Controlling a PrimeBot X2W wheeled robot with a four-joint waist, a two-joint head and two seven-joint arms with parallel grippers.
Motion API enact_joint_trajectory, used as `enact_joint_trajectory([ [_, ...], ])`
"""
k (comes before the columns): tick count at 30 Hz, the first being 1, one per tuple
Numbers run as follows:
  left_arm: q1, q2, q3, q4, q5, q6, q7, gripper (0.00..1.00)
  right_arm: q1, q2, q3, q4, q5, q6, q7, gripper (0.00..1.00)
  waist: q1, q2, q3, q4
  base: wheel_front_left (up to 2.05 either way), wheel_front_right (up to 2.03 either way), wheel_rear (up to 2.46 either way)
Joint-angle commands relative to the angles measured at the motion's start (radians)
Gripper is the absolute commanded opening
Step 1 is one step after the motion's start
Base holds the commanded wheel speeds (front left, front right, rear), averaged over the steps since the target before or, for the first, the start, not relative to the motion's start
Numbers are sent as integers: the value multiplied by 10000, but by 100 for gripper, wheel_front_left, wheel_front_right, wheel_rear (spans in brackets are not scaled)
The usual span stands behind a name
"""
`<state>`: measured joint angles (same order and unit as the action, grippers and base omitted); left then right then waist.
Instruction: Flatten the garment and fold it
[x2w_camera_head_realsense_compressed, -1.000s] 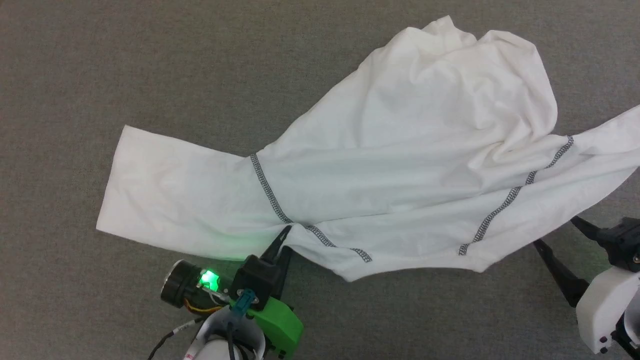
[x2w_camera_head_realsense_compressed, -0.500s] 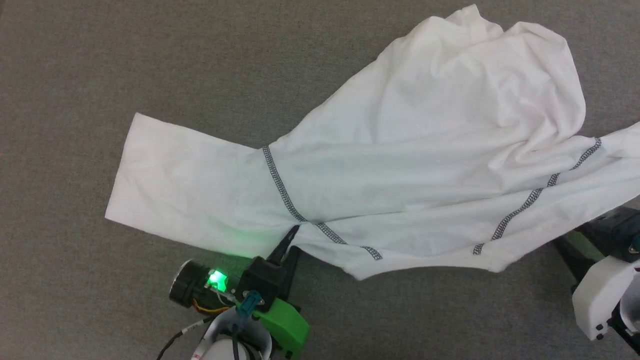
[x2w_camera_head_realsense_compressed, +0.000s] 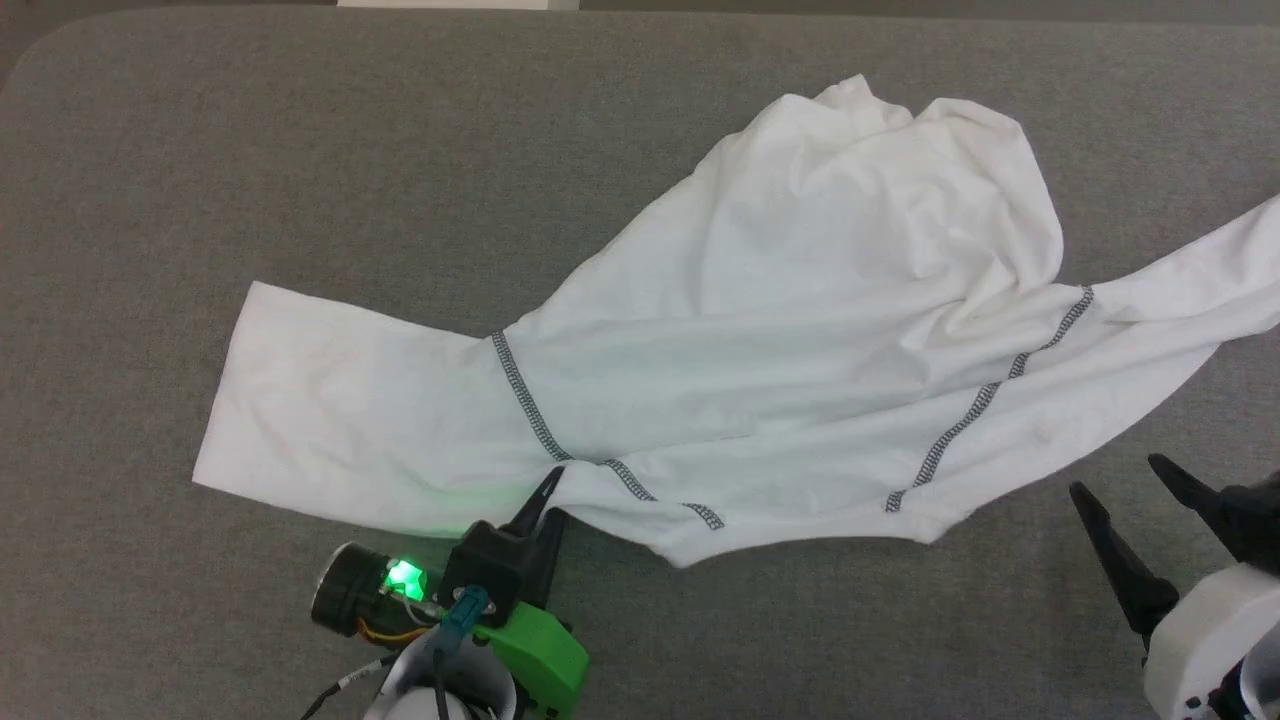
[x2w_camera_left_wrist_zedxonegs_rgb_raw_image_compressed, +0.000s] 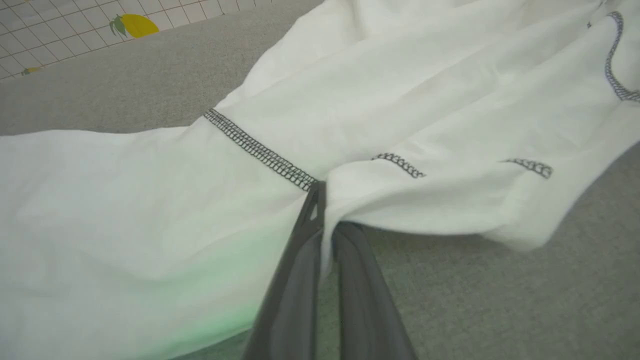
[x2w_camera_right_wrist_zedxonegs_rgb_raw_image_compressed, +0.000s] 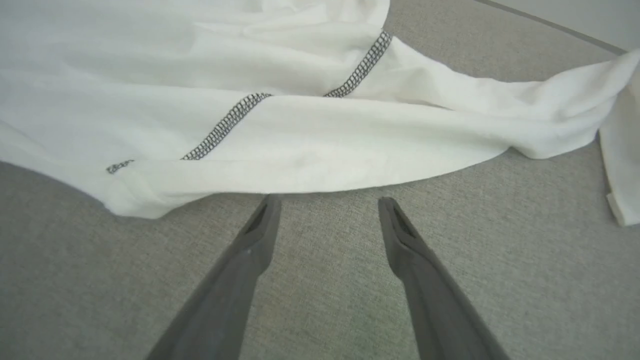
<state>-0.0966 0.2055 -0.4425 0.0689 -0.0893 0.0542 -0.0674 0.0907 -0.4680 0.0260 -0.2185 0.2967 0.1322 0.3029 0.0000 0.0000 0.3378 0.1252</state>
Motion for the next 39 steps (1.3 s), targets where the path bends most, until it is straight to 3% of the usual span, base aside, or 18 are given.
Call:
enact_joint_trajectory([
  [1,103,71,26,-76,-43,65,-18,0,223,80,-122,-87,-74,-15,-86,100,0,0,-211,-242,0,0,0],
  [6,145,107,-19,-224,-52,120,-4,0,496,-5,-230,-191,-204,-15,-141,100,0,0,-121,-256,0,0,0],
  [19,-83,-14,-271,-167,-60,151,-90,0,-419,-1437,830,52,-391,-15,-108,100,0,0,362,247,0,0,0],
  [31,-349,-198,-461,-10,-70,241,-281,0,-1157,-2020,1477,527,-283,-15,-63,100,0,0,916,654,0,0,0],
  [39,-526,-238,-489,59,-124,303,-311,0,-1120,-2342,1770,855,152,-15,841,100,0,0,1155,694,0,0,0],
])
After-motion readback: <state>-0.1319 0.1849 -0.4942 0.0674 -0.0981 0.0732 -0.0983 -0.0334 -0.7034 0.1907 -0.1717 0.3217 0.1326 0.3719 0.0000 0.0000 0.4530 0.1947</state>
